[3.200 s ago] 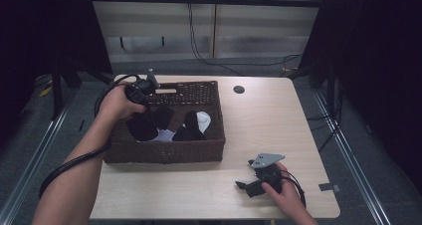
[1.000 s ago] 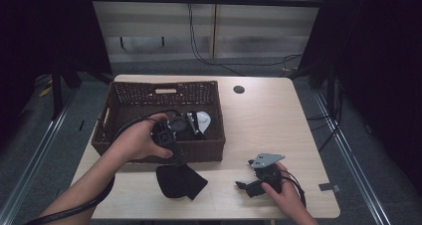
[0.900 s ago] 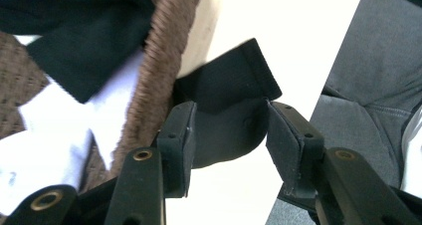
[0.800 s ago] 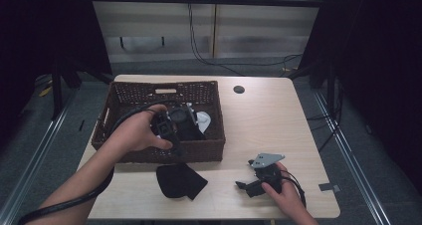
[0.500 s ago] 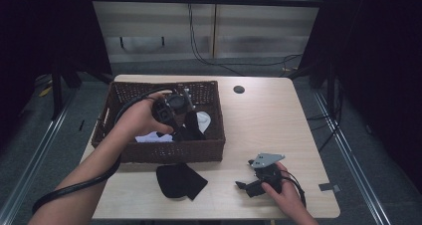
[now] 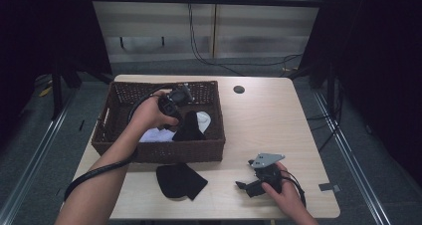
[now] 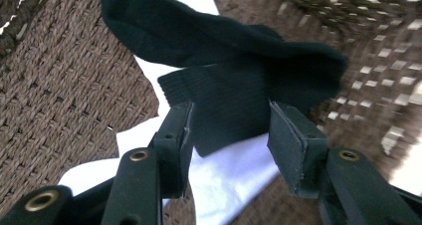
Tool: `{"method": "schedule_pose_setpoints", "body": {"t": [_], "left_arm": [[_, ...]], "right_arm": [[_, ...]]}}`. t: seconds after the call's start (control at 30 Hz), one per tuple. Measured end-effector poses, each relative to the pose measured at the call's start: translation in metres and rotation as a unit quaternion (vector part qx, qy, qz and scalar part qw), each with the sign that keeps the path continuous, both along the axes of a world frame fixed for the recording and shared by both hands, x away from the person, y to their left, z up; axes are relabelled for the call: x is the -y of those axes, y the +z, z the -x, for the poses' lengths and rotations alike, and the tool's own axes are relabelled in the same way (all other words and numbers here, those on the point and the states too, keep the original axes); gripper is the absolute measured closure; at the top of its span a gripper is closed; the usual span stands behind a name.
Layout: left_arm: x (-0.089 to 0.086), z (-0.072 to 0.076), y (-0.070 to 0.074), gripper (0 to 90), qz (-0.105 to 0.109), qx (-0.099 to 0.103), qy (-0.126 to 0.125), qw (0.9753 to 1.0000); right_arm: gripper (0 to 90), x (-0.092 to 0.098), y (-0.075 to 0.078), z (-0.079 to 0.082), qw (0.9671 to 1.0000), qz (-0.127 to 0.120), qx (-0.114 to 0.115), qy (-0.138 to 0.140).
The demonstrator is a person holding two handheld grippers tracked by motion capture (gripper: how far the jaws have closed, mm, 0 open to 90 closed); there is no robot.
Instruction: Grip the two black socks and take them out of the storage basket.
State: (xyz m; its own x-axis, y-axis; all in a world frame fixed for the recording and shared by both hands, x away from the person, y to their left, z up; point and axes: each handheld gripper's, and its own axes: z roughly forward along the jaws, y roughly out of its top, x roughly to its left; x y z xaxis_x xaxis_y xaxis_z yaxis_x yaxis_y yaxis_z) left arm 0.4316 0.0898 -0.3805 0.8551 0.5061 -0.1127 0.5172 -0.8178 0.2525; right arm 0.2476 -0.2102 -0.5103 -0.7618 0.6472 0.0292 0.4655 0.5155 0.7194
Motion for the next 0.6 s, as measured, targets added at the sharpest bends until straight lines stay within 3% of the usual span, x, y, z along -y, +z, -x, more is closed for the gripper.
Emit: {"method": "schedule_pose_setpoints", "body": {"t": [0.2,0.5,0.6], "left_arm": [[-0.006,-0.011,-0.021,46.7,0.019,0.008,0.025,0.9995],[-0.004,-0.015,-0.051,45.3,0.017,-0.022,0.040,0.9988],[-0.002,-0.013,-0.054,52.8,0.009,-0.028,0.029,0.9992]], "right_arm": [[9.8,0.000,0.000,0.000,1.0000,0.000,0.001,0.000],[9.8,0.000,0.000,0.000,1.0000,0.000,0.000,0.000],[9.8,0.000,0.000,0.000,1.0000,0.000,0.001,0.000]]}}
